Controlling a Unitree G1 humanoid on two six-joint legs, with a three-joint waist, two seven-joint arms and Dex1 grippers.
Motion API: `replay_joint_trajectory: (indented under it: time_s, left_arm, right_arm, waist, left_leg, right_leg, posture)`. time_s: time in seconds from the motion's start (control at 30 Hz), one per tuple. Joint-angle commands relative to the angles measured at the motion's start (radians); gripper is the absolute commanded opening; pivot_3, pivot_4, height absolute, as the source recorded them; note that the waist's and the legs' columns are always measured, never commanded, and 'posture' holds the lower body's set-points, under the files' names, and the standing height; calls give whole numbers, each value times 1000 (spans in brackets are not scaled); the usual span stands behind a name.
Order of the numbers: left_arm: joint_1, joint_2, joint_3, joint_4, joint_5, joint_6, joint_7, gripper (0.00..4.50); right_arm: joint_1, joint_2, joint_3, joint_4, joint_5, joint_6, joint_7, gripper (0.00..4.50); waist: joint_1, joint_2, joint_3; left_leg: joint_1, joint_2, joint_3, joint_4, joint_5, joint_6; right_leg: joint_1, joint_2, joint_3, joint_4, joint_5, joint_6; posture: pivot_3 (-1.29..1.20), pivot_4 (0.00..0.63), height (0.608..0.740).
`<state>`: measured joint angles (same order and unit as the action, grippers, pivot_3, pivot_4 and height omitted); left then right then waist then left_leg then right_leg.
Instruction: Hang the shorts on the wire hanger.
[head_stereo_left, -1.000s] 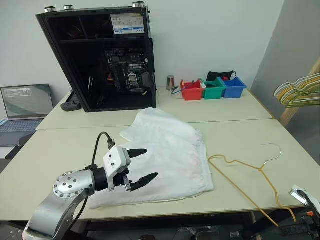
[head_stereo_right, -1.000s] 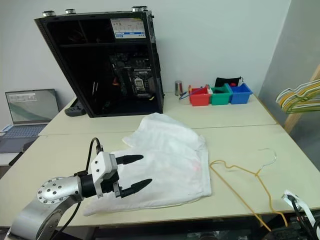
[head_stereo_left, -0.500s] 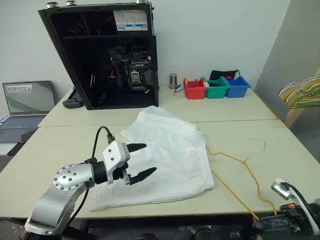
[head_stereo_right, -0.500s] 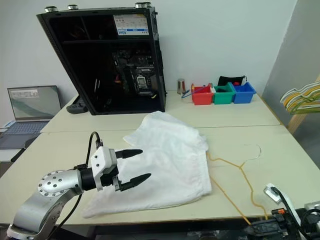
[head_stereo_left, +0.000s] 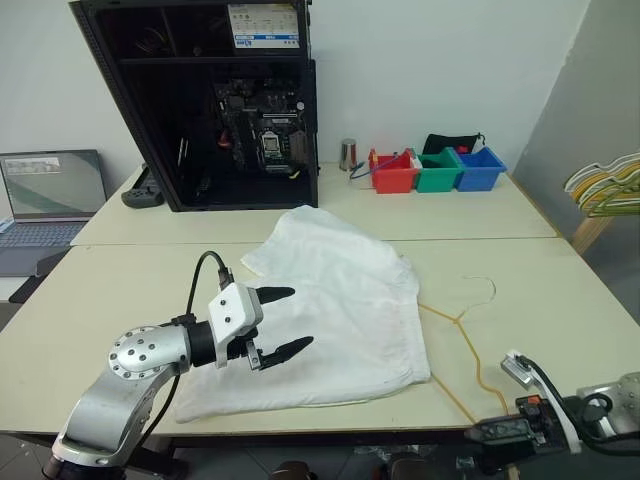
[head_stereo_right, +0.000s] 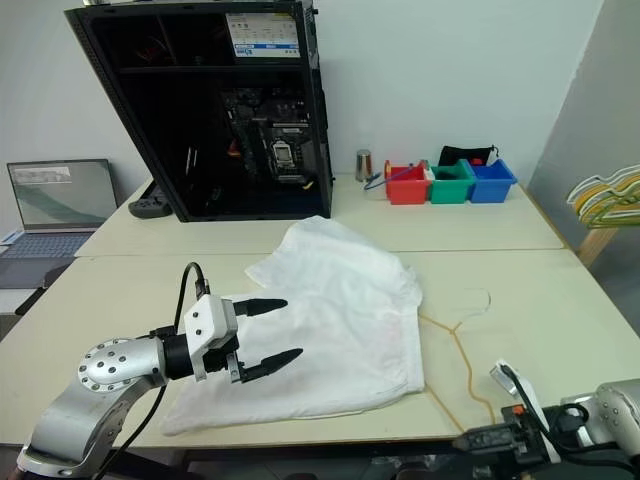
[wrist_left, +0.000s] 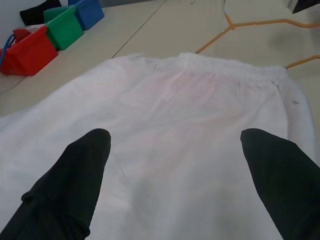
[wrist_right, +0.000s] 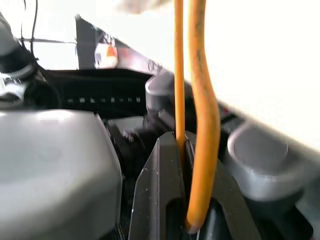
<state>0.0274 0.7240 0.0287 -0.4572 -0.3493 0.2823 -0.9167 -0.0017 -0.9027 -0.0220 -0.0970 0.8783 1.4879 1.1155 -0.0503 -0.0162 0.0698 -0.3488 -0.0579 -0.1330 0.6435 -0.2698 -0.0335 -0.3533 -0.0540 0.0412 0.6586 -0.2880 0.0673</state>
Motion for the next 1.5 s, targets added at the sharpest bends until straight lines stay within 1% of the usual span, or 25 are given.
replay_joint_trajectory:
  time_s: [0.03,0.2,0.3,0.4,0.53,0.63,0.7,0.8,0.83,0.97,1.07,1.2,1.27,1.37,1.5]
  left_arm:
    - [-3,4,3,-20,7,-26,0,4462]
    - [-12,2,-3,-13,13,-39,-4,4462]
    - [-17,3,4,-5,16,-47,-7,4462]
    - [-12,1,3,-7,20,-52,-6,4462]
    - [-5,0,3,-11,25,-60,-6,4462]
    - [-1,0,6,-16,26,-62,-6,4462]
    - [2,2,8,-17,25,-63,-7,4462]
    - [7,5,10,-18,25,-66,-8,4462]
    - [7,6,11,-18,25,-66,-8,4462]
    - [-3,3,2,-17,27,-63,-6,4462]
    - [-4,6,2,-17,27,-67,-12,4462]
    - [-10,7,0,-10,29,-70,-17,4462]
    - [-19,5,-5,-10,31,-68,-16,4462]
    - [-23,4,-5,-9,34,-69,-16,4462]
    - [-18,7,0,-8,36,-72,-18,4462]
  right_arm:
    - [-100,79,-52,50,35,51,-57,0]
    - [-184,156,-67,129,20,80,-118,0]
    - [-207,180,-95,172,18,106,-150,0]
    - [-162,150,-86,130,46,124,-143,0]
    - [-77,99,-66,62,103,126,-130,0]
    - [-58,99,-80,100,147,126,-161,0]
    - [-95,107,-89,179,215,126,-196,0]
    - [-159,94,-58,297,387,126,-263,0]
    - [-169,94,-54,290,404,126,-282,0]
    - [-302,148,-58,464,466,126,-406,0]
    - [-384,172,-60,536,480,126,-458,0]
    - [-435,196,-53,590,477,126,-505,0]
    - [-449,209,-46,610,471,126,-521,0]
    - [-430,208,-29,584,497,126,-532,0]
    - [-350,150,24,523,577,126,-535,0]
  waist:
    - [-1,0,0]
    - [3,1,0]
    - [3,1,-1]
    - [9,2,-1]
    - [19,3,-2]
    - [21,2,-2]
    - [19,3,-2]
    - [15,3,-2]
    - [16,3,-2]
    - [15,4,-2]
    - [15,4,-2]
    - [17,4,-3]
    - [17,4,-3]
    - [17,5,-4]
    - [18,6,-4]
  left_leg:
    - [0,0,0,0,0,0]
    - [-1,-1,0,0,0,0]
    - [-1,-1,0,0,0,0]
    - [-2,-2,0,0,0,0]
    - [-7,-1,0,0,0,0]
    - [-9,-1,0,1,0,0]
    - [-9,-1,0,1,0,0]
    - [-7,-1,2,2,0,1]
    - [-7,-1,2,2,0,1]
    - [-6,0,1,1,1,2]
    - [-6,0,1,1,1,2]
    - [-8,0,1,1,1,2]
    - [-11,0,1,1,1,2]
    - [-15,-1,2,1,1,2]
    - [-15,-1,2,1,1,2]
  right_leg:
    - [0,0,0,0,0,0]
    - [0,0,0,0,0,0]
    - [-1,0,0,0,0,0]
    - [-1,0,0,0,0,0]
    - [-6,0,0,0,1,0]
    - [-7,0,0,0,1,0]
    - [-7,0,0,0,1,1]
    - [-7,1,1,0,3,1]
    - [-7,1,1,0,4,1]
    - [-5,2,0,0,4,1]
    - [-6,2,0,0,5,-1]
    - [-7,2,1,-1,5,-1]
    - [-10,2,1,-1,8,-6]
    - [-14,2,1,-1,8,-6]
    - [-15,2,2,0,8,-6]
  posture:
    - [-84,5,740]
    - [-81,0,740]
    - [-76,0,740]
    - [-72,0,740]
    - [-67,0,740]
    - [-59,0,740]
    - [-59,0,740]
    - [-59,0,740]
    - [-60,0,740]
    - [-62,0,740]
    - [-64,0,740]
    - [-67,0,740]
    - [-64,0,740]
    - [-64,0,740]
    - [-50,0,740]
